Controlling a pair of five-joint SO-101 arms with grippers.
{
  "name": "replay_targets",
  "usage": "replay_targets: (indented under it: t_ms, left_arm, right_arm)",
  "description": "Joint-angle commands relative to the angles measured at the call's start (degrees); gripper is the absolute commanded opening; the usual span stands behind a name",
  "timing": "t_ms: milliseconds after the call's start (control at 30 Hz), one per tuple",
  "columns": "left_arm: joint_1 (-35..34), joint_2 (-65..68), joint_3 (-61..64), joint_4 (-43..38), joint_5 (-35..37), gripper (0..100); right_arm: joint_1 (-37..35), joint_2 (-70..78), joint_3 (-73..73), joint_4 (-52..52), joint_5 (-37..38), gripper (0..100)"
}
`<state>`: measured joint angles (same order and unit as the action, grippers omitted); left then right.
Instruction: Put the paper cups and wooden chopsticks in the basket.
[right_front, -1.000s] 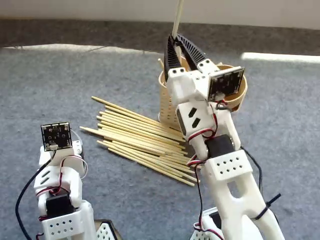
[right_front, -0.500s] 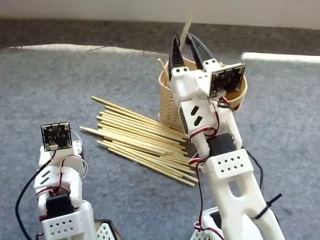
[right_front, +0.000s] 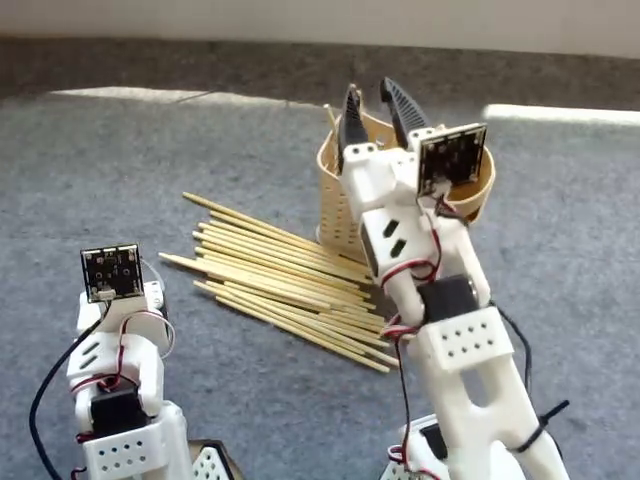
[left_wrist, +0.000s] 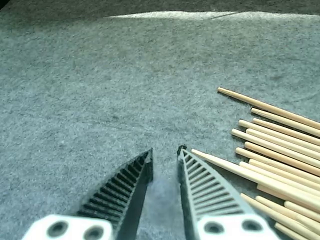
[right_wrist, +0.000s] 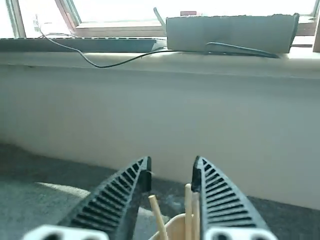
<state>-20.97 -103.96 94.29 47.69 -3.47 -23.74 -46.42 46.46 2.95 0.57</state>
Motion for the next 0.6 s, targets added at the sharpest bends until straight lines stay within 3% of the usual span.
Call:
replay_targets:
  t_ms: [0,133,333,567]
  left_arm:
    - [1.2,-0.1,-0.7,-1.1,-0.5,9]
    - [1.2,-0.1,-0.7,-1.1,-0.5,9]
    - [1.0,-0.1,-0.7,-1.1,-0.5,9]
    - [0.9,-0.1,-0.7,-1.1,-0.5,9]
  right_arm:
    - [-5.3,-9.2,-6.4,12.6,-0.3,14.2]
    - [-9.0,-13.6,-12.8,23.9,-0.4,14.2]
    - [-14.2,-13.6,-18.2,32.1,-0.1,14.2]
    - [-21.8,-12.4,-9.5,42.9,7.7,14.2]
